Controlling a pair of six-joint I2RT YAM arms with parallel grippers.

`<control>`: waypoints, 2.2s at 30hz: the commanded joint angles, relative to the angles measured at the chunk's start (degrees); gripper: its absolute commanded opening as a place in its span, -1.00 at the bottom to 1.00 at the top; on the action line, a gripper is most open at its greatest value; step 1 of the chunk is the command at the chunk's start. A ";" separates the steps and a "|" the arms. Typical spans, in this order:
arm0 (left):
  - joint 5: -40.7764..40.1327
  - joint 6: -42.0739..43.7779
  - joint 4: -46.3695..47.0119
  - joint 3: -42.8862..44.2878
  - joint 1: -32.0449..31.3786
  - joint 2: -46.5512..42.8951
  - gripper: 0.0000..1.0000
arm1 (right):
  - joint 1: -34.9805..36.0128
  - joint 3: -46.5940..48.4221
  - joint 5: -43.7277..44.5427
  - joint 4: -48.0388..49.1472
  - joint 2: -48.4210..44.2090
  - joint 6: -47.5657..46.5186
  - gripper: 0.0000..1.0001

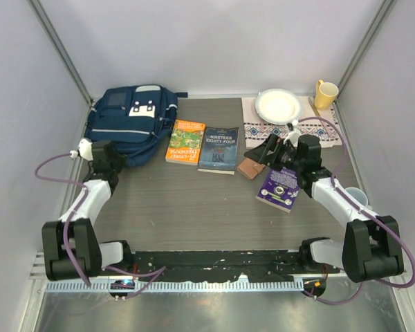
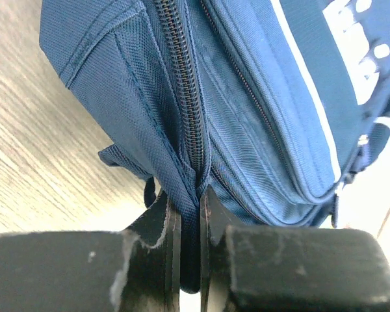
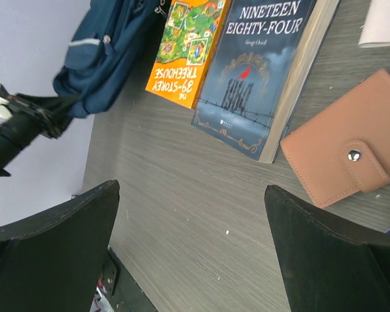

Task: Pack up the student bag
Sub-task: Pick up the student bag at the corner of the board.

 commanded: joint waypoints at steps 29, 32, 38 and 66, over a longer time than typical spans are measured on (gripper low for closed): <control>31.69 3.33 -1.90 -17.20 6.63 -40.40 -1.00 | 16.31 30.42 5.12 17.82 43.71 15.13 0.94; 31.95 3.24 -1.55 -18.44 6.63 -41.19 -1.00 | 17.89 38.51 6.44 18.07 52.15 16.62 0.93; 33.88 2.71 -0.33 -20.72 6.63 -41.46 -1.00 | 19.47 52.05 5.74 18.26 64.18 19.26 0.92; 41.18 6.49 0.12 -23.19 6.63 -41.72 -1.00 | 23.34 60.51 18.67 5.85 63.32 10.55 0.81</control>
